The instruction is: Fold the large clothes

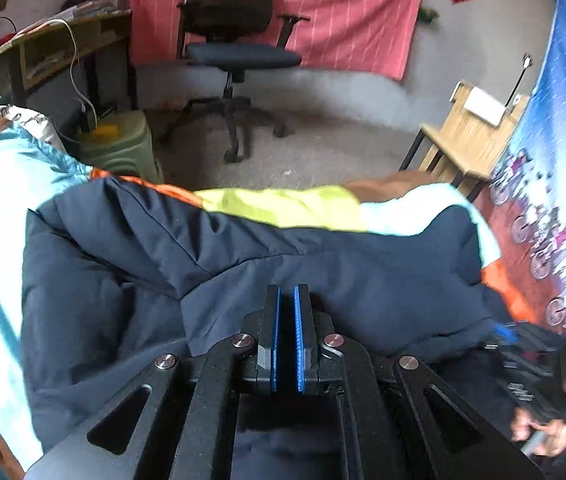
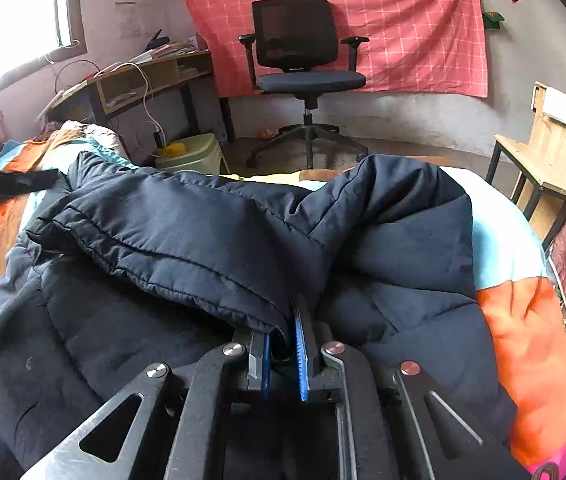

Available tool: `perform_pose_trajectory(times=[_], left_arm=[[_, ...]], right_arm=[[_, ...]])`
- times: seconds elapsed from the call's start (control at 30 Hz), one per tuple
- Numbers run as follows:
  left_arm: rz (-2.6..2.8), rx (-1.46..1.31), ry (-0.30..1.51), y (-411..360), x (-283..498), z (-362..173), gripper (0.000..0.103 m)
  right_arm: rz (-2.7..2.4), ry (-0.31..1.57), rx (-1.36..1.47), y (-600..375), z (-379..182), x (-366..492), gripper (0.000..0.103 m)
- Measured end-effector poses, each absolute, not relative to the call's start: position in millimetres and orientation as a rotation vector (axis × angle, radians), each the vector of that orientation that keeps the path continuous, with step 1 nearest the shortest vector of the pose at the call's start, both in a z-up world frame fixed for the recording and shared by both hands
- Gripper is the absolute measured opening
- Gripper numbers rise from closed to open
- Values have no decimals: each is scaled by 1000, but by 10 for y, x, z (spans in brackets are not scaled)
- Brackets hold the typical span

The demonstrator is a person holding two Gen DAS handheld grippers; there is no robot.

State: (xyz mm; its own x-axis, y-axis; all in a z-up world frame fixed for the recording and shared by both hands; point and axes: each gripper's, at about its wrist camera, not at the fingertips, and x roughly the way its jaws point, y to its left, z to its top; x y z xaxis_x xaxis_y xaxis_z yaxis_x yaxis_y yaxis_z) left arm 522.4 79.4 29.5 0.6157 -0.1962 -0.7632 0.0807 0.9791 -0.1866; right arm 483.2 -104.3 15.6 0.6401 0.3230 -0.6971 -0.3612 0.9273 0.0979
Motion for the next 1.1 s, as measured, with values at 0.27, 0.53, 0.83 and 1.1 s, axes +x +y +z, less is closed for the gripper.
perform_pose_trajectory(times=[0.27,0.53,0.83,1.1], left_arm=[[-148,-135,880,779,5223,120,4],[-135,-83,871,733,5261,47,4],[-139,-60,885,715,5428,-228,5],[-138,-102,864,772,5528,-400,5]], right_arm=[[442,703,26,-1420,569,4631,63],[521,704,-73,-958,594,5382,56],[456,849,-24,-988,-23,5930,39],[463,930,27,-1036,-255,6093,37]])
